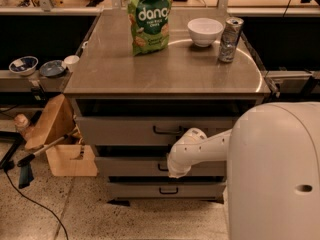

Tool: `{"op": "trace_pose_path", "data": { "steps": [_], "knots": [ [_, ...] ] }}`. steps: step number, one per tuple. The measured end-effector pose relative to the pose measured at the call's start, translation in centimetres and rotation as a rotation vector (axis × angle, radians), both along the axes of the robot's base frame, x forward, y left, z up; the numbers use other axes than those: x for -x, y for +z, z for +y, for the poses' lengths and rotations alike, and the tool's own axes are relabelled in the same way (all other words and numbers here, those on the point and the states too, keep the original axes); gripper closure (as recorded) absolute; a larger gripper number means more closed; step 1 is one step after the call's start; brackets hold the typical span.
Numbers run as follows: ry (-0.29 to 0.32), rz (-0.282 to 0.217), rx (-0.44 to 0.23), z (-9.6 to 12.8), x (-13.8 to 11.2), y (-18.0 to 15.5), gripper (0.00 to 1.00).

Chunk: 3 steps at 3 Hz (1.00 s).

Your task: Open middle drawer

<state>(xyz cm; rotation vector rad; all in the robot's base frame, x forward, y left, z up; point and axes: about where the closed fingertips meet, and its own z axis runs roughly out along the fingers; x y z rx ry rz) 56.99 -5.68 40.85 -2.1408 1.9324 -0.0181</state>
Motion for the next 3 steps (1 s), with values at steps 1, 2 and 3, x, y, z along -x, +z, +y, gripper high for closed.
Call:
{"op": "trace_pose_path", "data": {
  "steps": [1,2,3],
  "knots": [
    [0.0,0.0,0.0,0.0,0.0,0.0,1.0],
    [0.0,0.0,0.0,0.0,0.0,0.4,1.0],
    [0.009,-0.003,-0.012,0.0,0.5,1.1,1.0]
  ]
}}
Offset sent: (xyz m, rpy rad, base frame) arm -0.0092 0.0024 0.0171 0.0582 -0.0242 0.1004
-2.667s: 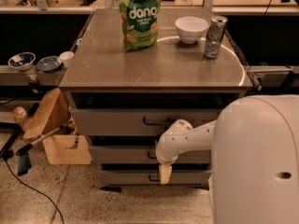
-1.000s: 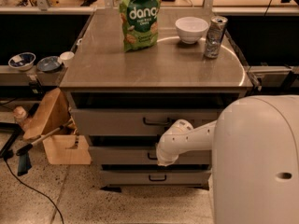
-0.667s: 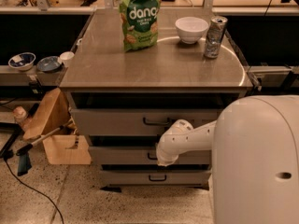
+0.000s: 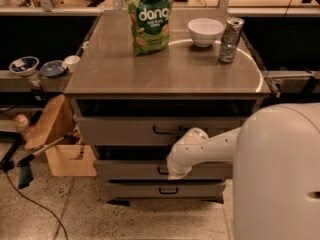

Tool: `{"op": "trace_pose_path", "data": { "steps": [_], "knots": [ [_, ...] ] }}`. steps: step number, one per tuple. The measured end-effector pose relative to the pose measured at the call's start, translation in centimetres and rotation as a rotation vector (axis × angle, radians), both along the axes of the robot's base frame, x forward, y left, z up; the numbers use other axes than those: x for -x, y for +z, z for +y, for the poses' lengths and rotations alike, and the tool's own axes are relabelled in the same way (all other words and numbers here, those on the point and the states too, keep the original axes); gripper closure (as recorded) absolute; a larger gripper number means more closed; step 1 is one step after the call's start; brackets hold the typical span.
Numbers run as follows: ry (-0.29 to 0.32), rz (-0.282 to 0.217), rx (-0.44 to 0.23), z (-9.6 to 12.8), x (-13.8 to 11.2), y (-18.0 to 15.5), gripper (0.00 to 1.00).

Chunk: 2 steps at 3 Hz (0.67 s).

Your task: Open middle drawer

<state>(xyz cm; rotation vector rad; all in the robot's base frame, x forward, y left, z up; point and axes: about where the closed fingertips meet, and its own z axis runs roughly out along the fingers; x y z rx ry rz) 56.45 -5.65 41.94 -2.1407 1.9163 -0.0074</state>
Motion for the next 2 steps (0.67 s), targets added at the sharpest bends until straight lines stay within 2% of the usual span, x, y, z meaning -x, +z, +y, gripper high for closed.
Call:
{"op": "trace_pose_path", "data": {
  "steps": [2],
  "knots": [
    [0.011,0.002,-0.005,-0.17,0.65,0.17,1.0]
  ]
}}
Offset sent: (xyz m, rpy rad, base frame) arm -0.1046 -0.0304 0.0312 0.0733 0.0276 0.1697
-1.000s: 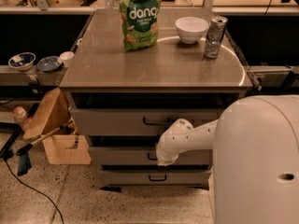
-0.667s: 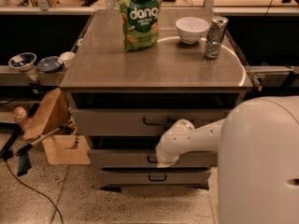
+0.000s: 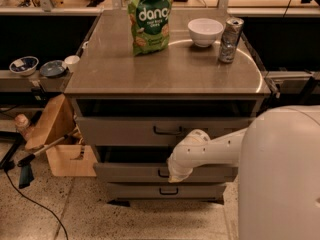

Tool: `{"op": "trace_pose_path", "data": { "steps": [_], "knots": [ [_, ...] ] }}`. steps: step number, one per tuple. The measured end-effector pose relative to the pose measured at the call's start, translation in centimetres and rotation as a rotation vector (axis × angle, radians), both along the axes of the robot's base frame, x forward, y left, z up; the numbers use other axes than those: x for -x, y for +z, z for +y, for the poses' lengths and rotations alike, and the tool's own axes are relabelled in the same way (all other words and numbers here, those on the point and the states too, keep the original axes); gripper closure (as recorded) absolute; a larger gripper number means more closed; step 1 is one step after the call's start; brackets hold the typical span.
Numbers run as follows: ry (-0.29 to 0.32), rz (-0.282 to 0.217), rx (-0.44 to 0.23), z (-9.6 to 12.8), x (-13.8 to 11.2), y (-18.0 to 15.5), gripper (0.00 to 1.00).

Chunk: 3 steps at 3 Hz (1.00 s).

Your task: Open middle drawer

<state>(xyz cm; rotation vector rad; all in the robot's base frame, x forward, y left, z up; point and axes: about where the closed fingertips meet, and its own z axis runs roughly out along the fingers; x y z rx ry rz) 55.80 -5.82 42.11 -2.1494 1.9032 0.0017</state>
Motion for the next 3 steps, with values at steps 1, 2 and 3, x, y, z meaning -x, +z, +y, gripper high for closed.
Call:
{"op": "trace_pose_path", "data": {
  "steps": [1,2,3],
  "knots": [
    [0.008,0.003,-0.004,-0.1,0.6,0.0,1.0],
    [0.018,0.008,-0.01,-0.3,1.5,0.1,1.0],
    [0.026,0.013,-0.015,-0.4,2.4,0.2,1.0]
  ]
}}
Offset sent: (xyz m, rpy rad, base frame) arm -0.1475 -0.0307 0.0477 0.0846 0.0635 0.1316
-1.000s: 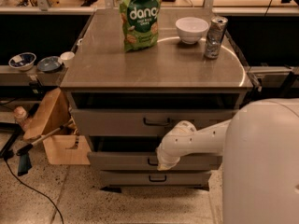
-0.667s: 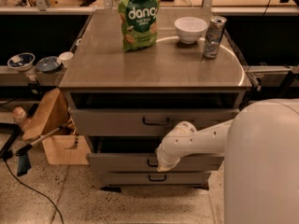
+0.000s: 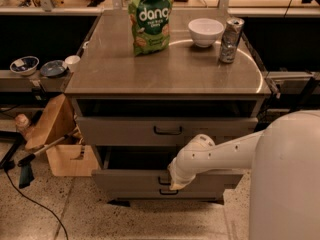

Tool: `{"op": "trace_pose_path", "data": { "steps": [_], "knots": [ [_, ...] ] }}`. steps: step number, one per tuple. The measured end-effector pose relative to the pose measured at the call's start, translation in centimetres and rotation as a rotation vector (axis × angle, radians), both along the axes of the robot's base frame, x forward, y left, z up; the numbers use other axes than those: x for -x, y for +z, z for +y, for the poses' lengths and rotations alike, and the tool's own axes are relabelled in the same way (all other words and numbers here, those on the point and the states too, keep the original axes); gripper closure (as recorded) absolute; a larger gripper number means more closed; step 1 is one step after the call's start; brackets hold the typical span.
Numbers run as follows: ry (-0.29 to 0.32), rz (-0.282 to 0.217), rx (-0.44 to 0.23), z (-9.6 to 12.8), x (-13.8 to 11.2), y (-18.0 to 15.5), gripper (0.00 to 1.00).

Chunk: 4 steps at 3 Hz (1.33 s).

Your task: Open middle drawer

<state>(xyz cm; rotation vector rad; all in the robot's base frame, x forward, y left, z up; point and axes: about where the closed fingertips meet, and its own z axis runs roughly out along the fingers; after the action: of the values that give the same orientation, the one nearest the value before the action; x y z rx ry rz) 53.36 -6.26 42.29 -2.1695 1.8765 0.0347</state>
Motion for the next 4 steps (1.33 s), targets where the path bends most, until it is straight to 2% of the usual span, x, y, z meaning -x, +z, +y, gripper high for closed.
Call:
{"op": "trace_pose_path", "data": {
  "steps": [1,2,4],
  "knots": [
    [0.011,0.013,-0.008,-0.2,2.0,0.3,1.0],
    [0.009,0.013,-0.008,-0.2,2.4,0.3,1.0],
    [-0.006,0.012,-0.015,-0.4,4.6,0.3,1.0]
  ]
}}
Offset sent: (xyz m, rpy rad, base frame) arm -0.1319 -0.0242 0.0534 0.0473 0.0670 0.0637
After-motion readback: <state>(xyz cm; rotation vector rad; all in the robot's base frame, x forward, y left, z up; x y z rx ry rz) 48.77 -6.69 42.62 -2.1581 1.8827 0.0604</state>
